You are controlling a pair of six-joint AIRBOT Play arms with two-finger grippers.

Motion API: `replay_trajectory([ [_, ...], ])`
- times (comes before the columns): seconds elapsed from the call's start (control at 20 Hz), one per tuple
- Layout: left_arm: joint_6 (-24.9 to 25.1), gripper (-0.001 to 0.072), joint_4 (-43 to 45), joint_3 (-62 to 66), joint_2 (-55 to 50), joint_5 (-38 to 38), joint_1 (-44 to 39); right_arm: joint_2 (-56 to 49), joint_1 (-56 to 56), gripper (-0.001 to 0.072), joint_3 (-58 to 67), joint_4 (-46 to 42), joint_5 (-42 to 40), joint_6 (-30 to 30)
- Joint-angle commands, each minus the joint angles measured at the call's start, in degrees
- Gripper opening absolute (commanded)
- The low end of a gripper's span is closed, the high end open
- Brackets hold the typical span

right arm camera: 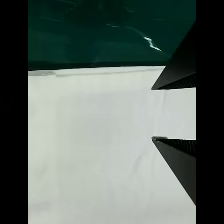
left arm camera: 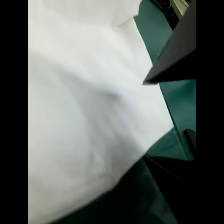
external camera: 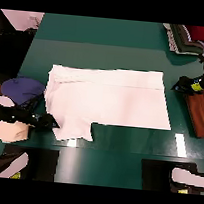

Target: Fold the shirts.

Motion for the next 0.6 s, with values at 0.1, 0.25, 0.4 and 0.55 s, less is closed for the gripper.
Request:
replay_trajectory([
  [0.1, 0.9, 0.0031, -3.7, -1.4, 0.1, 7.5, -3.1, 1.1, -0.6, 0.0304, 0.0, -0.1, 4.5, 0.0],
  [0.25, 1.4, 0.0023, -4.5, 0.5, 0.6, 5.8, -3.1, 3.4, -2.8, 0.0304, -0.4, -0.6, 8.7, -0.5],
  [0.4, 2.9, 0.0023, -4.5, 4.8, 0.6, 2.1, -3.1, 9.0, -7.1, 0.0304, -8.7, -0.6, 9.0, -0.5],
  [0.55, 3.9, 0.0024, -4.7, 7.6, 0.6, 1.1, -3.1, 14.4, -13.2, 0.0321, -22.6, -0.5, 7.6, -1.0],
])
